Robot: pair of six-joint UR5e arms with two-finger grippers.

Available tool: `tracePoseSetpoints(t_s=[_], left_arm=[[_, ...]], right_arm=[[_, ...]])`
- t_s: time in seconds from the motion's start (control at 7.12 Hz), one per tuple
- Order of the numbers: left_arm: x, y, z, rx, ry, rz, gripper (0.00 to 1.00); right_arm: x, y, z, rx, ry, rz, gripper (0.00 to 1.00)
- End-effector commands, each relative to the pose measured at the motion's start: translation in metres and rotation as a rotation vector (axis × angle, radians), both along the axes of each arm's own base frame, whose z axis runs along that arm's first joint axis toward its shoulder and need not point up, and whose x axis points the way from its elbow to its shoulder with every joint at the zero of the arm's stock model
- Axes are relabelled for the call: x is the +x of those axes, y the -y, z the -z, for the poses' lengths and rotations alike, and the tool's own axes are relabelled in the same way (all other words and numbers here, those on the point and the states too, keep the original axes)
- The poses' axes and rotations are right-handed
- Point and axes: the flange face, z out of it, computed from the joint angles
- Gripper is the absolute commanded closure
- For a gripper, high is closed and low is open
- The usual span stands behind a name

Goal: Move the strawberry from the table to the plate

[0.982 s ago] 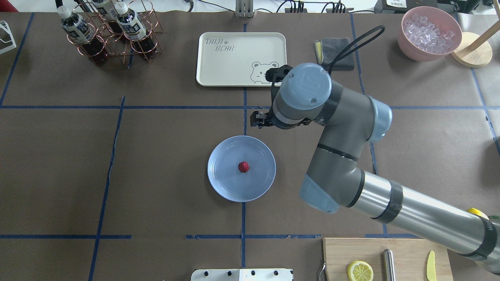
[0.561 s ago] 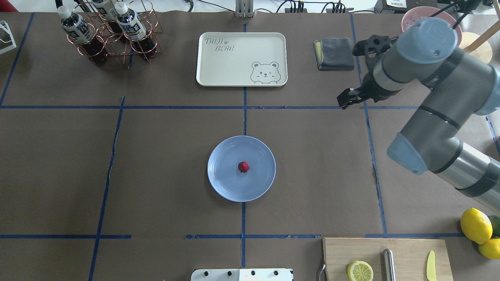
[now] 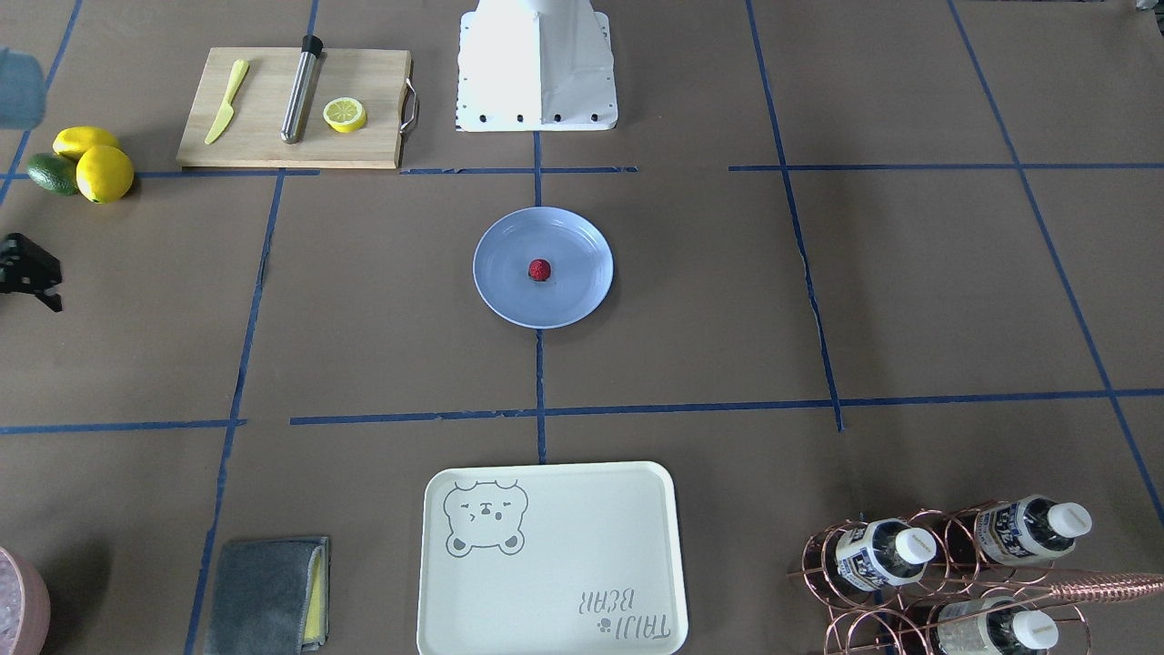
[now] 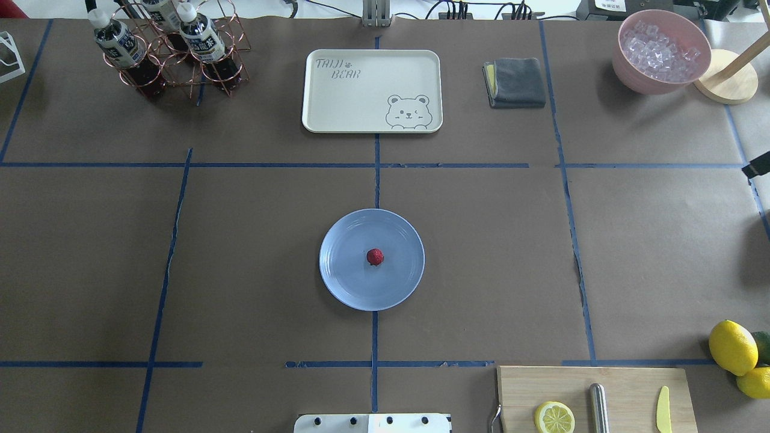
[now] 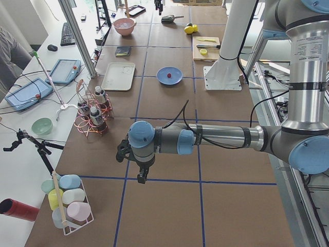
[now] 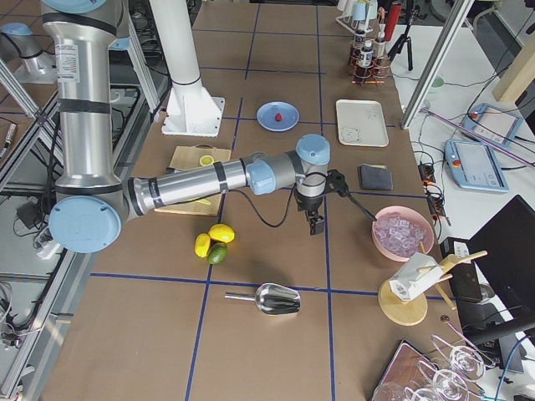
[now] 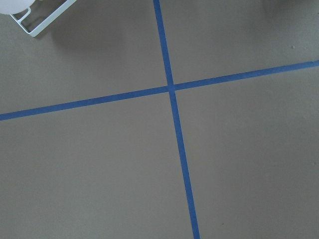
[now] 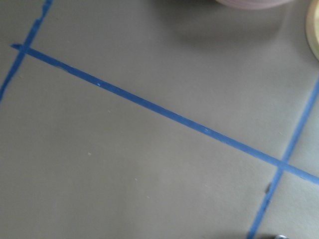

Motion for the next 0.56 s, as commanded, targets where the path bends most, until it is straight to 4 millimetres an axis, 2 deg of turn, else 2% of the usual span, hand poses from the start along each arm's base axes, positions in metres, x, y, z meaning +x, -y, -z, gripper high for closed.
tracePoseSetpoints(t_s=[0.0, 0.14, 0.42], left_arm=[[0.000, -0.001, 0.000, 0.003, -0.001, -0.003, 0.00], [0.000, -0.004, -0.002, -0.001, -0.001, -0.003, 0.00], [0.000, -0.006, -0.004, -0.007, -0.001, -0.002, 0.00]], right_arm=[[0.086, -0.057, -0.073, -0.130, -0.026, -0.139, 0.00], [0.099, -0.073, -0.089, -0.158, -0.024, -0.158, 0.00], [0.100, -0.081, -0.095, -0.183, -0.009, -0.167, 0.00]])
